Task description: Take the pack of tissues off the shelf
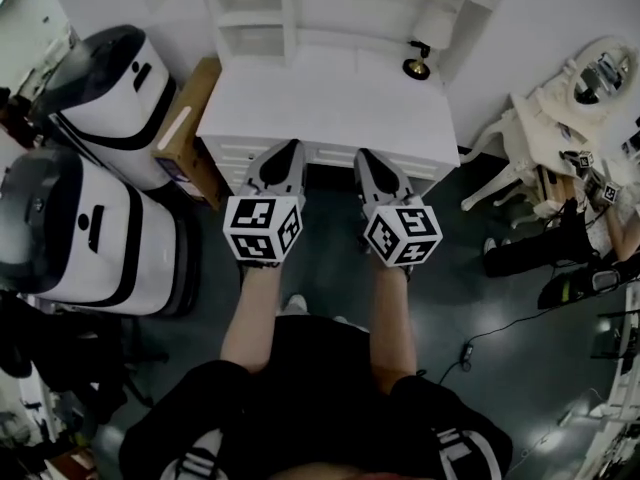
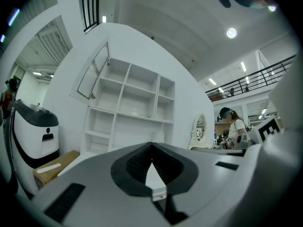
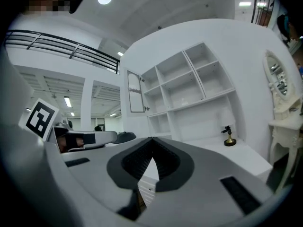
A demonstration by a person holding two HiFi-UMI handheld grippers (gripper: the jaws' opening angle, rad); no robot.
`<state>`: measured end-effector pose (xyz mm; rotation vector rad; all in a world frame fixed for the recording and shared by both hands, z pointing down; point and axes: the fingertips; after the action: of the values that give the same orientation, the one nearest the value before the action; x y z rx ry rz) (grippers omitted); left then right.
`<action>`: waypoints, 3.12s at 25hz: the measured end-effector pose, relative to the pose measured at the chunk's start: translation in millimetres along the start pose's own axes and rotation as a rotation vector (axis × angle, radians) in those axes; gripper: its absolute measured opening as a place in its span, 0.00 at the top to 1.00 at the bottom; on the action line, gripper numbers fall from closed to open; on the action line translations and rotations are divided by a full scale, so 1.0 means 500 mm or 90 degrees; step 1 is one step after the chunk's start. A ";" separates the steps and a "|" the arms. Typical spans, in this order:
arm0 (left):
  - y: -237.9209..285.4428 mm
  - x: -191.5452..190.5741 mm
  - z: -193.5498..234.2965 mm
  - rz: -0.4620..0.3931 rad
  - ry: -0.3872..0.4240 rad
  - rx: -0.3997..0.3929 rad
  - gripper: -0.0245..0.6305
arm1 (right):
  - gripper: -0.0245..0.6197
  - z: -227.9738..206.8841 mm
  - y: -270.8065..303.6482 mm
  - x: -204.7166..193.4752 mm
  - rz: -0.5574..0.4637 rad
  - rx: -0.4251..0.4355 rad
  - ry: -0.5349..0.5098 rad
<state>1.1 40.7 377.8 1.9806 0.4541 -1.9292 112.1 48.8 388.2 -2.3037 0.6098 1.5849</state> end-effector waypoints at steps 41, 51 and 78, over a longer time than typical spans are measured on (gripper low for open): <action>-0.060 -0.051 0.303 -0.017 -0.065 0.067 0.95 | 0.94 0.151 0.237 -0.095 0.055 0.039 -0.061; 0.015 -0.070 0.293 0.016 -0.034 0.054 0.95 | 0.94 0.088 0.279 -0.108 0.054 0.042 -0.020; 0.598 -0.031 0.211 0.014 0.033 -0.049 0.95 | 0.94 -0.405 0.513 0.127 -0.030 -0.071 0.025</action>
<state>41.7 -273.6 396.8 1.9827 0.5097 -1.8219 171.5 -278.4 404.3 -2.4169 0.4842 1.5932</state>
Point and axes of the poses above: the fingertips, and each gripper's own axes: y forward along the fingers, z to its left, x out of its top, and after that the axes turned 11 degrees about y, right-handed
